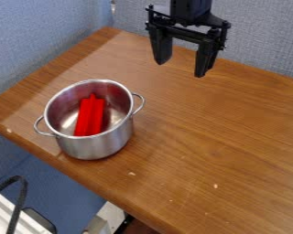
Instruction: Put the red object in the metal pot
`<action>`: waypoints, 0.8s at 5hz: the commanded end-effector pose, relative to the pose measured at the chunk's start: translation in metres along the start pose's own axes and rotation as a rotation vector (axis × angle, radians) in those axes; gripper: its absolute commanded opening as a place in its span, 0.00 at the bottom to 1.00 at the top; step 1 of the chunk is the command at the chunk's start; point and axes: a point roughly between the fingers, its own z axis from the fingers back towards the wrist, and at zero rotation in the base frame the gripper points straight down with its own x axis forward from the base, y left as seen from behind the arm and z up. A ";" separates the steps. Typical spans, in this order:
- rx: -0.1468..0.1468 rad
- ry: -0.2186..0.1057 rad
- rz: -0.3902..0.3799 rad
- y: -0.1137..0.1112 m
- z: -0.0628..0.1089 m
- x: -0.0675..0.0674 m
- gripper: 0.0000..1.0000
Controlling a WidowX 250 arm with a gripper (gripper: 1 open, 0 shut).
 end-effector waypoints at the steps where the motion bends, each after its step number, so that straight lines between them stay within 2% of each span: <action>1: -0.001 0.003 -0.009 -0.004 -0.001 -0.007 1.00; 2: -0.002 0.006 -0.026 0.004 -0.004 -0.009 0.00; 3: -0.001 -0.017 0.002 0.017 -0.004 0.001 1.00; 4: 0.011 -0.031 -0.057 0.022 -0.018 0.017 1.00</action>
